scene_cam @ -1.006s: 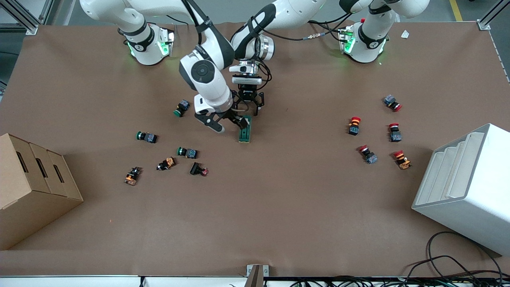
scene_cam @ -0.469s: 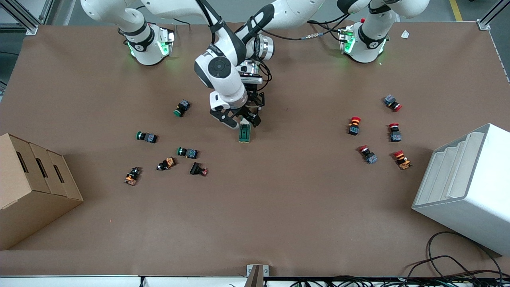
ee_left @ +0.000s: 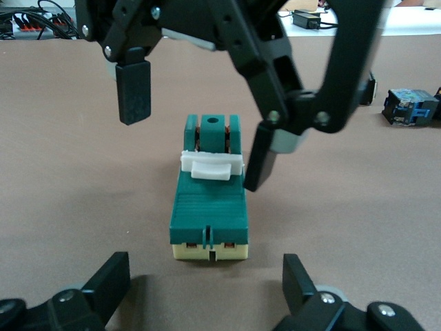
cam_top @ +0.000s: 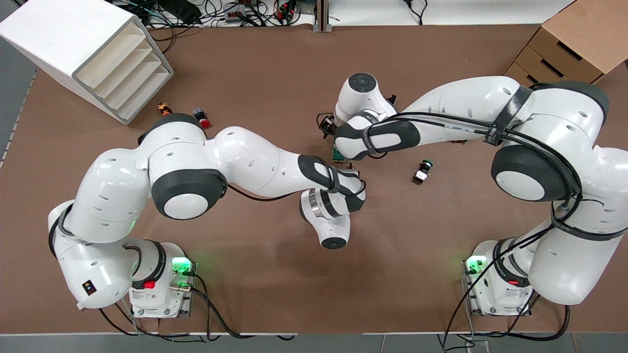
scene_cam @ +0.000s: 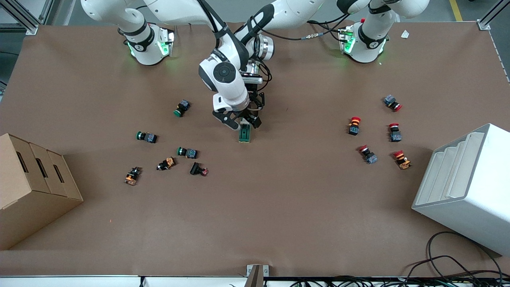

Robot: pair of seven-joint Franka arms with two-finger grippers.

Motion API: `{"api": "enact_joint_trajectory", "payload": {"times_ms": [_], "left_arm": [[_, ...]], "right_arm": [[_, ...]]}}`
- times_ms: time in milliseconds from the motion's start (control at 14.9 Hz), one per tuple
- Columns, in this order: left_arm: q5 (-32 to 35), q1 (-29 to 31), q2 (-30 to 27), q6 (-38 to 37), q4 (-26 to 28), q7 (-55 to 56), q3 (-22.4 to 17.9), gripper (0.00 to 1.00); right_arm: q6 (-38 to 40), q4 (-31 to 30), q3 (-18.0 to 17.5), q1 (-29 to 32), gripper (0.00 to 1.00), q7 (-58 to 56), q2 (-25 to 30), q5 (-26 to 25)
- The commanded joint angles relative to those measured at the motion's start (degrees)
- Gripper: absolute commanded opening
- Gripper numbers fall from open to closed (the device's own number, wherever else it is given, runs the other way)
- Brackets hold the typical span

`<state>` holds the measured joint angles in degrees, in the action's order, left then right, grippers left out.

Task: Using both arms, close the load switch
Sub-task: 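Push the white lever with the right gripper toward the switch body, then press the white lever further down with the right gripper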

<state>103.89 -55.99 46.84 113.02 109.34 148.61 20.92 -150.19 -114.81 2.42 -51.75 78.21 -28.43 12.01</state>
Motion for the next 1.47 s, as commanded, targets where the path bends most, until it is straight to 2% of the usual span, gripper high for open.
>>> {"api": "enact_joint_trajectory", "payload": {"times_ms": [0, 201, 603, 939, 1207, 1408], "left_arm": [[1.3, -0.4, 1.3, -0.3, -1.0, 1.6, -0.7, 0.98], [1.3, -0.4, 1.3, -0.3, -1.1, 1.6, -0.7, 0.98], [1.3, -0.3, 1.3, -0.3, -1.1, 1.6, -0.7, 0.98], [1.2, -0.3, 1.3, -0.3, -1.1, 1.6, -0.7, 0.99], [1.3, -0.3, 1.2, -0.3, -1.1, 1.6, -0.7, 0.99], [1.2, -0.2, 1.2, -0.3, -1.1, 2.2, -0.7, 0.99]], "right_arm": [[-0.2, 3.1, 0.5, -0.8, 1.0, 2.5, -2.6, 0.7], [-0.2, 4.5, 0.6, -1.3, 1.0, 3.4, -4.5, 0.7], [-0.5, 4.6, 0.5, -1.1, 1.0, 3.8, -4.5, 0.7], [0.4, 7.0, 0.6, 0.9, 1.0, 4.5, -4.4, 0.7], [5.5, 11.2, 0.6, 2.8, 1.0, 4.1, -4.3, 0.6], [5.6, 11.8, 0.7, 2.9, 1.0, 4.1, -4.4, 0.6]]}}
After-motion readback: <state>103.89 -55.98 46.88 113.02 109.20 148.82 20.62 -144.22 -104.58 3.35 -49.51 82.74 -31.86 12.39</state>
